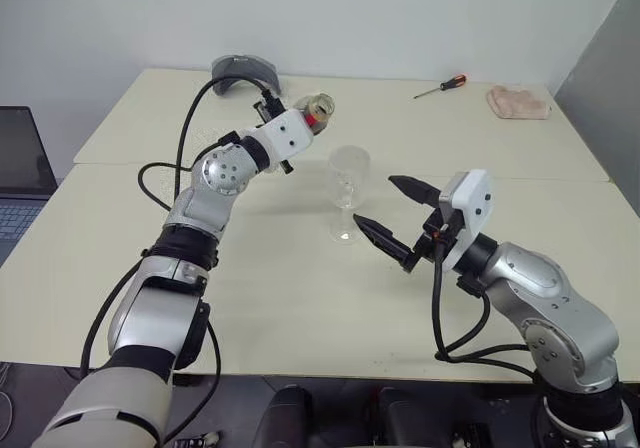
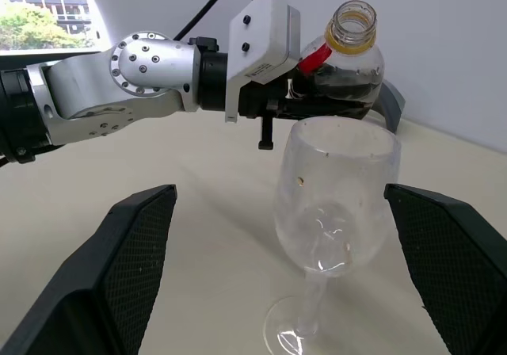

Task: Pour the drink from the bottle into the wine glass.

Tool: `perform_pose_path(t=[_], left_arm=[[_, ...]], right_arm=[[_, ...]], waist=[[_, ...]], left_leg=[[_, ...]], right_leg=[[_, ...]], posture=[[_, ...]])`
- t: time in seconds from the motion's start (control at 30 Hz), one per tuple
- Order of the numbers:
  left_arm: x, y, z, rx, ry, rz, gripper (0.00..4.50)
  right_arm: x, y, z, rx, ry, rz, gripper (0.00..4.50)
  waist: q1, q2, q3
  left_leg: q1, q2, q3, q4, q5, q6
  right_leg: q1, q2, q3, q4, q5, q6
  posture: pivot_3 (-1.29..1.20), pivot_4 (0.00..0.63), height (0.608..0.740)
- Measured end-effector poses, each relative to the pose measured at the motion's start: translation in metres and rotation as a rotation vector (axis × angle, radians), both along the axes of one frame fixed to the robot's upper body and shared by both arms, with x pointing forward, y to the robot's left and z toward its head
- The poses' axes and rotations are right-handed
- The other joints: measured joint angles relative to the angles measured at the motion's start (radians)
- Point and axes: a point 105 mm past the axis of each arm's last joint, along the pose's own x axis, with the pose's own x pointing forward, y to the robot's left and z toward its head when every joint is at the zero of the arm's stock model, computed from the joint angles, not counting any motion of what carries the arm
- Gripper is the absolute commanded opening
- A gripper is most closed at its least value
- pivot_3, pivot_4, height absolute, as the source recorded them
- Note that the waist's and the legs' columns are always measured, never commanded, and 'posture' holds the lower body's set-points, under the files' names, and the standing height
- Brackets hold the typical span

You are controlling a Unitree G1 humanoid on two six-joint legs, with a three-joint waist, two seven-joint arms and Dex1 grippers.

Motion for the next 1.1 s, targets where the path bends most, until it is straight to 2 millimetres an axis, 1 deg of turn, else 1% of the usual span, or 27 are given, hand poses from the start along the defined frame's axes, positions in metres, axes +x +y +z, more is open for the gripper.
perform_pose_path(t=[0.13,0.23,0.37,0.53,0.6,0.77,1.0,1.1], left_arm=[[-0.001,-0.005,-0.002,0.088,-0.052,-0.029,0.81],[-0.003,-0.007,0.004,0.134,-0.106,-0.041,0.79],[-0.004,-0.006,0.014,0.169,-0.173,-0.044,0.79],[-0.007,-0.01,0.012,0.254,-0.241,-0.06,0.79],[-0.008,-0.011,0.016,0.293,-0.275,-0.068,0.79],[-0.009,-0.013,0.026,0.32,-0.345,-0.07,0.79],[-0.008,-0.011,0.022,0.367,-0.372,-0.057,0.79],[-0.008,-0.009,0.025,0.386,-0.396,-0.051,0.79]], right_arm=[[0.002,0.003,-0.001,0.003,0.034,0.001,4.5],[0.004,0.006,0.003,0.018,0.029,0.002,4.5],[0.009,0.007,0.0,0.03,0.043,-0.02,4.5],[0.01,0.01,-0.001,0.027,0.036,-0.024,4.5],[0.011,0.011,0.0,0.031,0.031,-0.026,4.5],[0.012,0.011,0.001,0.034,0.032,-0.027,4.5],[0.014,0.011,-0.001,0.034,0.036,-0.037,4.5],[0.015,0.01,0.0,0.035,0.033,-0.048,4.5]], waist=[[0.0,0.0,0.0],[-0.001,0.0,0.0],[-0.001,0.0,0.0],[-0.001,0.0,0.0],[-0.001,0.0,0.0],[-0.001,0.0,0.0],[-0.001,0.0,0.0],[-0.001,0.0,0.0]], left_leg=[[-0.002,0.0,0.0,0.001,0.0,0.0],[-0.002,0.0,0.0,0.001,0.0,0.0],[-0.002,0.0,0.0,0.001,0.0,0.0],[-0.003,0.0,0.0,0.001,0.0,0.0],[-0.003,0.0,0.0,0.001,0.0,0.0],[-0.002,0.0,0.0,0.001,0.0,0.0],[-0.003,0.0,0.0,0.001,0.0,0.0],[-0.003,0.0,0.001,0.001,0.0,0.0]], right_leg=[[-0.003,0.0,0.0,0.002,0.0,0.0],[-0.003,0.0,0.0,0.002,0.0,0.0],[-0.004,0.0,0.0,0.003,0.0,0.0],[-0.004,0.0,0.0,0.003,0.0,0.0],[-0.004,0.0,0.0,0.003,0.0,0.0],[-0.004,0.0,0.0,0.003,0.0,0.0],[-0.004,0.0,0.0,0.003,0.0,0.0],[-0.004,0.0,0.0,0.003,0.0,0.0]], posture=[[0.0,0.15,0.74],[0.0,0.15,0.74],[0.0,0.15,0.74],[0.0,0.15,0.74],[0.0,0.15,0.74],[0.0,0.15,0.74],[0.0,0.15,0.74],[0.0,0.15,0.74]])
